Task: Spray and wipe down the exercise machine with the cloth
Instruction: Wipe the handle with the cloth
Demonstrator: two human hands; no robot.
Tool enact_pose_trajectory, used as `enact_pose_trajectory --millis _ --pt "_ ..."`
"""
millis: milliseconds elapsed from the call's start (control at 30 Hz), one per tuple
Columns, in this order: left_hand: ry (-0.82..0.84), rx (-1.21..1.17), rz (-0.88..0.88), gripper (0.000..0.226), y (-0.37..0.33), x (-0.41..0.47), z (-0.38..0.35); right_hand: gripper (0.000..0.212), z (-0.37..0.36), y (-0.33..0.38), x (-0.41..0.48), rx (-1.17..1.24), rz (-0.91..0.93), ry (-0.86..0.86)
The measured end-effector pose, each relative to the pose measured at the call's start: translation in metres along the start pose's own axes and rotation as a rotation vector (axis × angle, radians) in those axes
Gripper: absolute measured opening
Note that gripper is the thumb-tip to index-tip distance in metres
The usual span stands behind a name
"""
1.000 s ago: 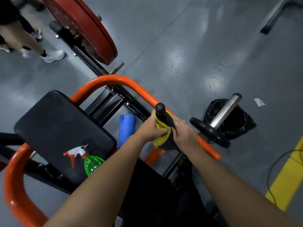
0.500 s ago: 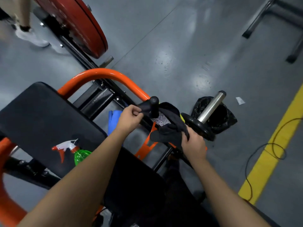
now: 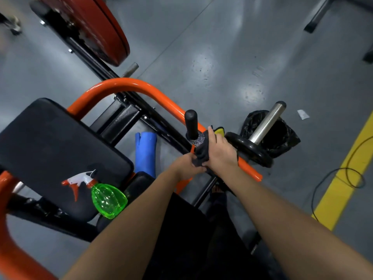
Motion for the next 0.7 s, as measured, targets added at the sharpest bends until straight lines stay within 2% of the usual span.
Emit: enact_pose_trajectory --millis 67,133,200,267,300,367,533,633,700 --pt "0.022 -0.097 0.012 0.023 0.002 0.005 -0.010 0.087 0.001 0.002 0.011 0.101 -0.041 -0.039" --pt "-0.021 -0.190 0.089 0.020 0.007 0.008 -0.010 0.062 0.005 0.010 0.024 0.163 -0.068 -0.018" --pt "-0.085 -0.361 0.186 0.013 0.018 0.011 -0.007 0.067 0.006 0.021 0.037 0.184 -0.089 0.052" --pt "-0.218 -0.497 0.246 0.031 0.026 0.013 0.008 0.088 0.005 0.032 0.049 0.172 -0.044 0.117" --pt "-0.297 -0.538 0.268 0.031 0.036 0.017 0.018 0.091 0.005 0.034 0.054 0.175 -0.012 0.137" --pt "-0.394 -0.666 0.285 0.023 0.045 0.016 0.032 0.075 0.002 0.033 0.061 0.242 0.048 0.218" --pt "-0.447 -0.714 0.279 0.014 0.048 0.015 0.028 0.035 0.001 0.027 0.067 0.617 0.094 0.508" --pt "-0.525 -0.791 0.268 0.024 0.041 0.003 0.022 0.034 0.002 0.024 0.058 0.676 0.069 0.532" --pt "-0.591 -0.560 0.234 0.018 0.036 -0.009 0.028 0.043 0.007 0.020 0.051 0.587 0.054 0.445"
Point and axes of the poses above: each hand's wrist, its own x-axis towards the middle knuckle, its own z-axis out of the back of the hand, y = z × x, the point moved 8 cm from there along x, towards the middle knuckle, and after that the axes turned 2 degrees about -y, right-handed, at the moved point
